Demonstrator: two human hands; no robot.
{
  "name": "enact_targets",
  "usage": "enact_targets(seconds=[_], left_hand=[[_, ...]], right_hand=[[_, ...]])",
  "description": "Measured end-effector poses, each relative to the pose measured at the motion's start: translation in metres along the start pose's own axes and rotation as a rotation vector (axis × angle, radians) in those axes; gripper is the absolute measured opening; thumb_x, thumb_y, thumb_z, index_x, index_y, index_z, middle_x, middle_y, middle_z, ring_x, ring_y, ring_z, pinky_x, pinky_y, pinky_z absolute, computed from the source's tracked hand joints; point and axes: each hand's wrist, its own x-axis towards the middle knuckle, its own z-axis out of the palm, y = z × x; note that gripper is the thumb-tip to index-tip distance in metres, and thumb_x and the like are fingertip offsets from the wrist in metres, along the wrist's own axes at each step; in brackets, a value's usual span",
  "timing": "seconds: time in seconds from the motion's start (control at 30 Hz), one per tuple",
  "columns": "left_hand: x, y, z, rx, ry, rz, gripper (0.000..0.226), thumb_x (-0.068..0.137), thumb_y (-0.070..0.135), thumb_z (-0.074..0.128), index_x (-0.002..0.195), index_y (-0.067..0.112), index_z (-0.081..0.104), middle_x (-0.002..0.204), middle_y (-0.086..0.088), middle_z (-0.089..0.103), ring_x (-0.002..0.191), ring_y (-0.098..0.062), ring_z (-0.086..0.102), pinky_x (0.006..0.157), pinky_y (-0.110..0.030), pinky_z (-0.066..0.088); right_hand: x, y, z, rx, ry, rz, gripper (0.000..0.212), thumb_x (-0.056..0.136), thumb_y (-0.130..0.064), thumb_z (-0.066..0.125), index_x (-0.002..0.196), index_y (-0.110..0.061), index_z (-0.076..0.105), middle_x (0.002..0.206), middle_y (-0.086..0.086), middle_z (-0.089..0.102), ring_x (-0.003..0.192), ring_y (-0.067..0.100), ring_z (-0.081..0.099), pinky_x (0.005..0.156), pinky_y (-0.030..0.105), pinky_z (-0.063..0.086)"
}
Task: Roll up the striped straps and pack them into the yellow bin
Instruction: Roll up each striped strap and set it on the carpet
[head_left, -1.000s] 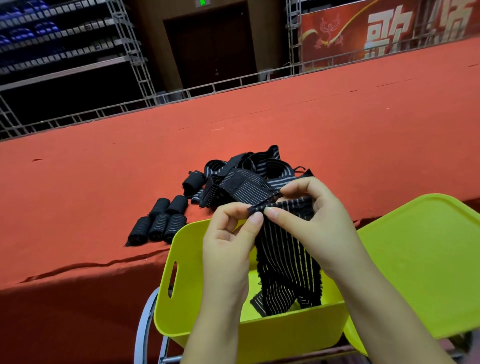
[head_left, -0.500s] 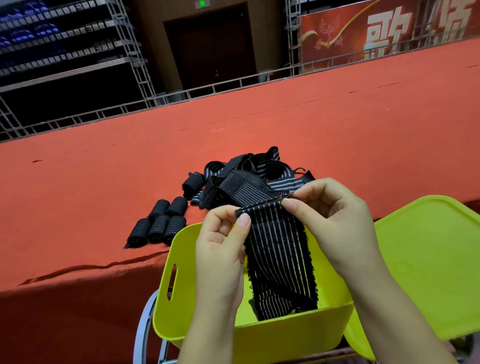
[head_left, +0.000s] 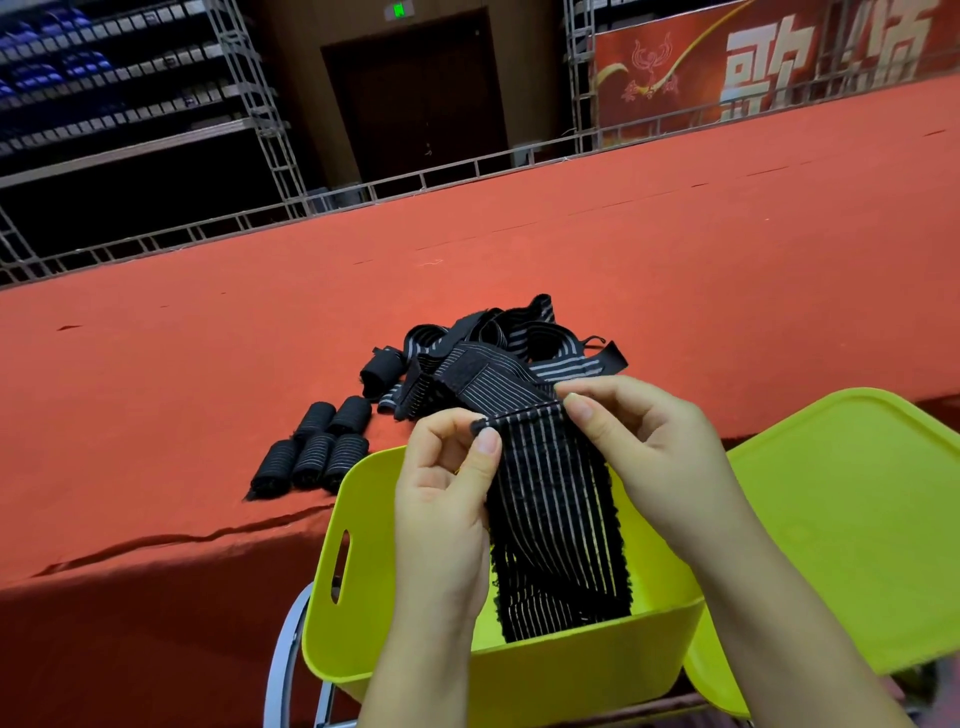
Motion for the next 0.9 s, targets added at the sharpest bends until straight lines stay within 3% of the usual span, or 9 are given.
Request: enact_targets(seconds=[0.13,0.3,0.4,0.57,0.67,0.8,0.9], left_hand=[[0.003,0.002,-0.005,0.057,-0.057,-0.03,0.013,0.075,0.016,0.066,0.089,0.015,0.065,0.081,0.006,0.07,0.077,-0.009,0.065,0.065,-0.021,0.053],[0.011,0.009,-0.006,0.147,-0.071,0.012,0.013,0.071,0.012,0.078,0.081,0.021,0.077,0.081,-0.002,0.073,0.08,-0.014,0.067,0.072,-0.025,0.053],[0.017,0.013,-0.004,0.159,-0.05,0.035,0.012,0.068,0.017,0.071,0.077,0.022,0.077,0.08,-0.002,0.073,0.079,-0.015,0.067,0.073,-0.029,0.051],[0.03,0.025,0.005,0.195,-0.092,0.06,0.017,0.074,0.021,0.066,0.089,0.016,0.07,0.086,0.001,0.074,0.087,-0.014,0.067,0.08,-0.031,0.051],[0.042,0.041,0.015,0.225,-0.155,0.146,0.015,0.087,0.008,0.061,0.097,0.018,0.066,0.09,0.006,0.074,0.091,-0.009,0.067,0.078,-0.025,0.053],[0.062,0.064,0.026,0.265,-0.118,0.288,0.026,0.093,-0.003,0.055,0.096,0.021,0.062,0.088,0.006,0.072,0.088,-0.008,0.067,0.077,-0.024,0.055],[0.073,0.065,0.027,0.317,-0.108,0.308,0.029,0.091,-0.001,0.059,0.106,0.024,0.055,0.101,-0.002,0.069,0.096,-0.011,0.067,0.084,-0.028,0.055]], right_hand=[[-0.001,-0.005,-0.002,-0.02,-0.011,-0.088,0.014,0.09,-0.012,0.062,0.084,-0.022,0.069,0.085,-0.007,0.072,0.078,0.0,0.064,0.073,0.013,0.047],[0.001,-0.01,-0.002,-0.029,-0.111,-0.117,0.014,0.087,-0.01,0.066,0.086,-0.024,0.068,0.086,-0.009,0.071,0.081,0.001,0.065,0.074,0.012,0.047],[0.009,-0.014,-0.005,-0.095,-0.204,-0.115,0.018,0.082,-0.007,0.072,0.088,-0.024,0.068,0.091,-0.005,0.073,0.087,0.006,0.068,0.08,0.02,0.051],[0.037,-0.028,-0.002,-0.221,-0.144,-0.274,0.011,0.081,-0.015,0.068,0.084,-0.025,0.067,0.082,-0.013,0.069,0.08,0.0,0.063,0.075,0.017,0.046],[0.053,-0.048,0.005,-0.164,-0.087,-0.364,0.014,0.082,-0.013,0.068,0.085,-0.026,0.066,0.082,-0.011,0.069,0.081,0.004,0.064,0.077,0.023,0.05],[0.069,-0.077,0.005,-0.149,-0.189,-0.425,0.016,0.084,-0.005,0.068,0.09,-0.019,0.066,0.086,-0.004,0.069,0.084,0.013,0.066,0.078,0.026,0.054],[0.083,-0.081,0.006,-0.189,-0.22,-0.366,0.011,0.086,-0.002,0.065,0.092,-0.011,0.063,0.085,0.002,0.067,0.082,0.012,0.065,0.078,0.027,0.054]])
